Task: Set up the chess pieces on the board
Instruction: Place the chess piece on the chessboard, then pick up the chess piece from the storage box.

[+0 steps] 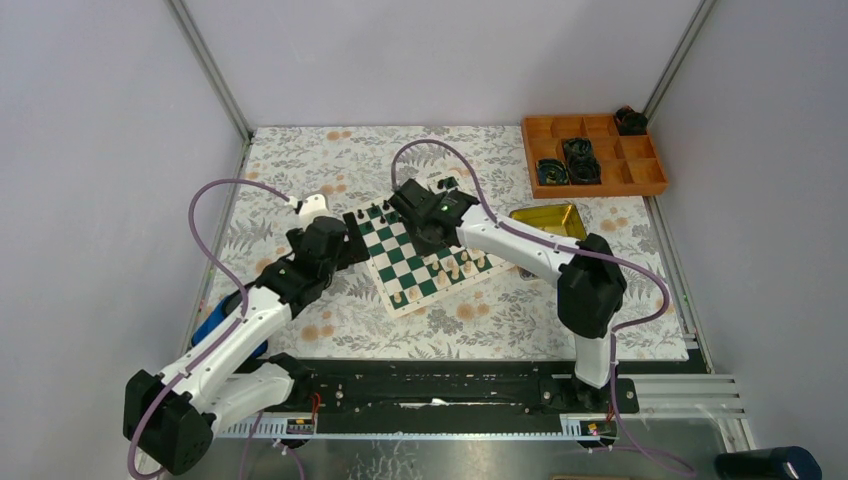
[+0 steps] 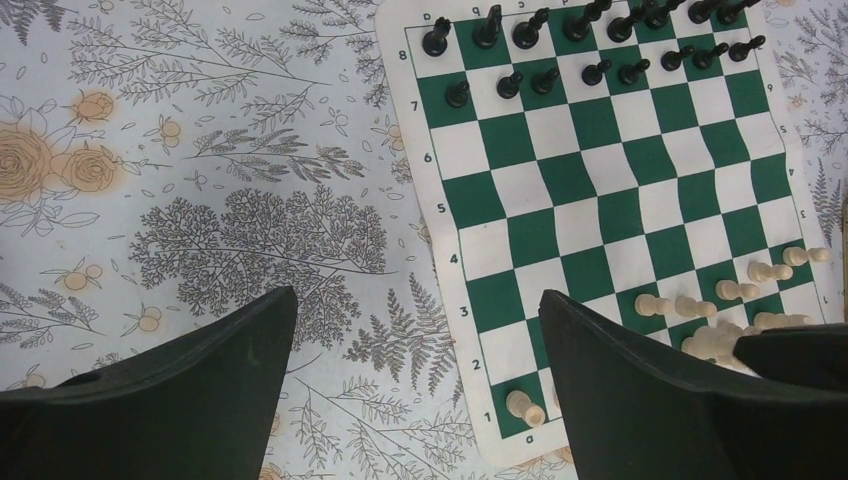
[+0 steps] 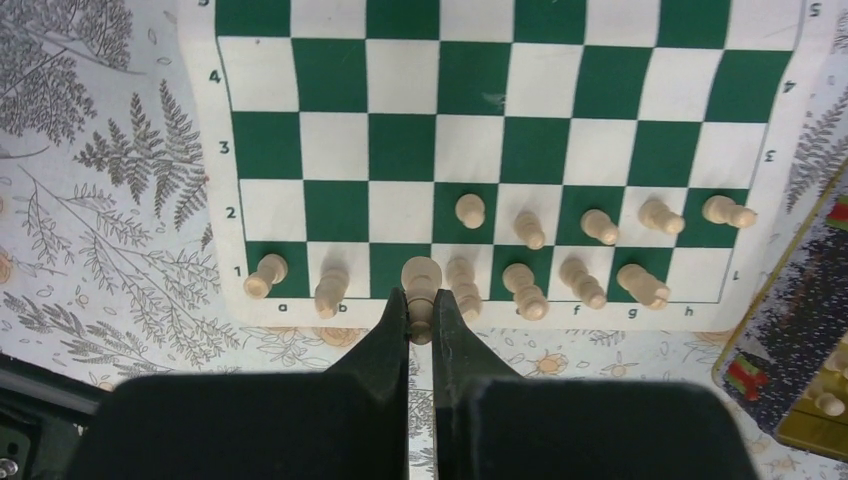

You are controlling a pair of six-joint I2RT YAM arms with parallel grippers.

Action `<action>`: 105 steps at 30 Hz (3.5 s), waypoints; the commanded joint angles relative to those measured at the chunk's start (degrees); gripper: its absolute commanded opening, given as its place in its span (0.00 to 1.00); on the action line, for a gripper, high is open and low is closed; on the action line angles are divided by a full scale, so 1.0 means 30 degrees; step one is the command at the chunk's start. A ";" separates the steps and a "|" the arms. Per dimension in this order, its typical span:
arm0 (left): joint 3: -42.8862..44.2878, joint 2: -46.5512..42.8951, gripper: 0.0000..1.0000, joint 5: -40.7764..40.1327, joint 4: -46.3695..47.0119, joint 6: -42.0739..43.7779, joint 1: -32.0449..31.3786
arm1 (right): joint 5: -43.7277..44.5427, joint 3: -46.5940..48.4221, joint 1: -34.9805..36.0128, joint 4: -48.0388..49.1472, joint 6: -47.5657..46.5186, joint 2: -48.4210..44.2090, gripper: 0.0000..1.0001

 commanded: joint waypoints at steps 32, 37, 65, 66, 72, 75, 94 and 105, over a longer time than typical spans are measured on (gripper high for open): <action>-0.0214 -0.0008 0.99 -0.0694 -0.0425 -0.0453 -0.0107 | -0.1466 -0.3115 0.1103 0.2786 0.0433 0.1583 0.00; -0.0184 0.0035 0.99 -0.0696 -0.0449 -0.0432 -0.0107 | -0.1546 -0.3247 0.1114 0.2839 0.0389 0.1674 0.00; -0.0186 0.0276 0.99 -0.0465 -0.0092 -0.0241 -0.0106 | -0.1673 -0.1947 0.1120 0.2438 -0.0384 0.1190 0.32; -0.0175 0.0284 0.99 -0.0479 -0.0080 -0.0226 -0.0107 | -0.1703 -0.1831 0.1121 0.2430 -0.0441 0.1143 0.32; -0.0168 0.0313 0.99 -0.0516 -0.0066 -0.0164 -0.0107 | -0.1059 -0.1118 0.1121 0.2163 -0.0618 0.0603 0.33; -0.0176 0.0330 0.99 -0.0566 -0.0070 -0.0125 -0.0107 | 0.0382 -0.0875 0.0937 0.2201 -0.0835 -0.0333 0.33; -0.0128 0.0759 0.99 -0.0364 0.0091 0.0028 -0.0107 | 0.1798 -0.5577 -0.9683 0.1453 0.0094 -0.5500 0.48; -0.0087 0.1054 0.99 -0.0363 0.0110 0.0095 -0.0107 | -0.0611 -0.8245 -1.2362 0.2277 0.0508 -0.5012 0.50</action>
